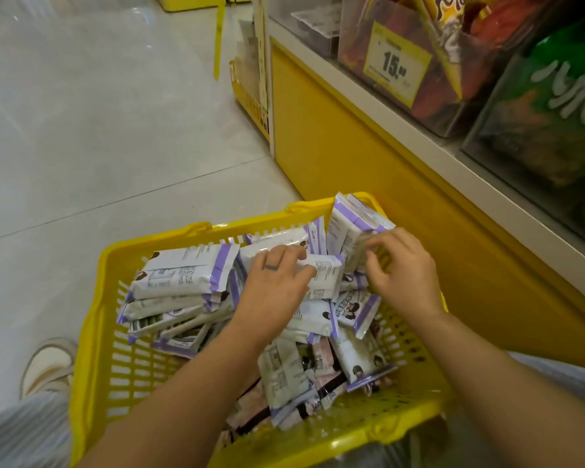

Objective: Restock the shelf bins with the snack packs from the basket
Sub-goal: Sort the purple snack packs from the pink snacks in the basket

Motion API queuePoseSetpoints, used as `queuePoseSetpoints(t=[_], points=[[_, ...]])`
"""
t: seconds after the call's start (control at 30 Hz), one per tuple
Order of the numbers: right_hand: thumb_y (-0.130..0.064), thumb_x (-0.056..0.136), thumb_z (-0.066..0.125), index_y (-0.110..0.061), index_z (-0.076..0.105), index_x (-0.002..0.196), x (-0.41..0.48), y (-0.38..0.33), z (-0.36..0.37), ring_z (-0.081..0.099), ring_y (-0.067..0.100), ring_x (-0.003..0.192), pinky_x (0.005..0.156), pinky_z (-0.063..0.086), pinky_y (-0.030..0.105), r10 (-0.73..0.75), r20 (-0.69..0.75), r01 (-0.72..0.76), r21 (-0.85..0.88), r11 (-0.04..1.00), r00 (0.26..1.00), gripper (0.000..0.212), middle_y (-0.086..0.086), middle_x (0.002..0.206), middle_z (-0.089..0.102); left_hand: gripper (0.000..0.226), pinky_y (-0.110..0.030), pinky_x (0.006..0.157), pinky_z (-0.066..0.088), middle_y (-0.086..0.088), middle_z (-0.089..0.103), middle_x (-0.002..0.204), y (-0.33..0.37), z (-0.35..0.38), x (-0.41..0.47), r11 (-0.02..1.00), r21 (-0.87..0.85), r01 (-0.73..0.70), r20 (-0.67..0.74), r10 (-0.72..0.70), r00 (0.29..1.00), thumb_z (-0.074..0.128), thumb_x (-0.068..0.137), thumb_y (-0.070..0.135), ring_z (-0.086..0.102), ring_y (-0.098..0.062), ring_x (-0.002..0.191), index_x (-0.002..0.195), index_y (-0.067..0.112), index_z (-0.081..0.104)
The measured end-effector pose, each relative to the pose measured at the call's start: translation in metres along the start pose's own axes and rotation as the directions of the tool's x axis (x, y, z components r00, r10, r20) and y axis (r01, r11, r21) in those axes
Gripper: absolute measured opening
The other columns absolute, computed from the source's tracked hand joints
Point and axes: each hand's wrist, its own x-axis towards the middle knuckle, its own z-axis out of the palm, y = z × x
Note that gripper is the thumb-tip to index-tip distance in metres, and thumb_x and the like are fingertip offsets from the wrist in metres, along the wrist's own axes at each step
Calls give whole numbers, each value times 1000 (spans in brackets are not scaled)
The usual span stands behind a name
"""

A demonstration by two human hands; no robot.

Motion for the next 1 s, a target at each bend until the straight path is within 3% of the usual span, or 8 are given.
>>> queuePoseSetpoints(t=[0.17, 0.27, 0.37, 0.47, 0.53, 0.63, 0.77, 1.0], points=[[-28, 87, 60, -28, 59, 84, -21, -15, 6, 56, 6, 75, 61, 46, 24, 71, 514, -21, -102, 995, 855, 4, -11, 81, 60, 13, -39, 65, 52, -9, 62, 101, -4, -16, -30, 966, -212, -149, 189, 190, 964, 65, 89, 14, 61, -29, 82, 102, 10, 66], [-33, 87, 62, -30, 60, 90, -30, -24, 18, 59, 8, 80, 70, 53, 28, 159, 747, -50, -166, 985, 645, 5, -9, 88, 63, 19, -33, 67, 44, -2, 56, 114, -4, -8, -59, 973, -224, 58, 473, 57, 879, 45, 99, 26, 57, -22, 92, 116, 20, 53], [-36, 85, 66, -29, 66, 91, -38, -30, 30, 59, 10, 84, 70, 49, 26, 169, 855, -130, -120, 984, 490, 9, -8, 90, 63, 37, -33, 67, 45, -7, 58, 119, -4, 10, -87, 948, -131, 289, 709, -115, 696, 48, 96, 22, 59, -25, 96, 132, 24, 41], [-31, 87, 65, -27, 68, 107, -45, -32, 38, 58, 13, 95, 80, 44, 25, 164, 954, -101, -142, 985, 252, 20, -4, 110, 64, 67, -28, 55, 37, -11, 57, 122, -3, 29, -107, 900, -154, 407, 816, -116, 567, 52, 93, 27, 53, -22, 81, 148, 36, 16], [-29, 90, 60, -23, 59, 127, -50, -26, 39, 55, 20, 108, 88, 42, 28, 247, 957, 11, -252, 968, 151, 38, 2, 128, 57, 80, -27, 67, 41, -11, 48, 138, -1, 38, -111, 823, -231, 519, 867, -68, 493, 58, 91, 30, 53, -22, 92, 151, 39, 6], [-31, 90, 61, -30, 38, 143, -60, -10, 36, 44, 29, 127, 102, 42, 39, 414, 907, 94, -420, 903, 82, 58, 10, 148, 35, 82, -30, 87, 41, -9, 45, 143, 3, 47, -107, 745, -268, 611, 896, -40, 442, 62, 90, 35, 51, -24, 117, 151, 41, 6], [-36, 86, 66, -41, 13, 150, -61, -6, 37, 27, 38, 138, 109, 36, 47, 470, 881, 58, -473, 879, 54, 83, 14, 156, 11, 61, -28, 82, 48, -3, 51, 137, 6, 49, -103, 638, -321, 700, 879, -74, 470, 62, 91, 29, 58, -16, 101, 143, 35, 31], [-22, 84, 69, -43, 14, 149, -56, 5, 42, 47, 25, 106, 78, 47, 31, 376, 926, -302, -370, 879, -40, 88, 11, 156, 21, 52, -31, 79, 48, -11, 40, 132, 6, 46, -102, 647, -223, 729, 873, -201, 444, 55, 91, 10, 55, -28, 104, 133, 35, 36]])
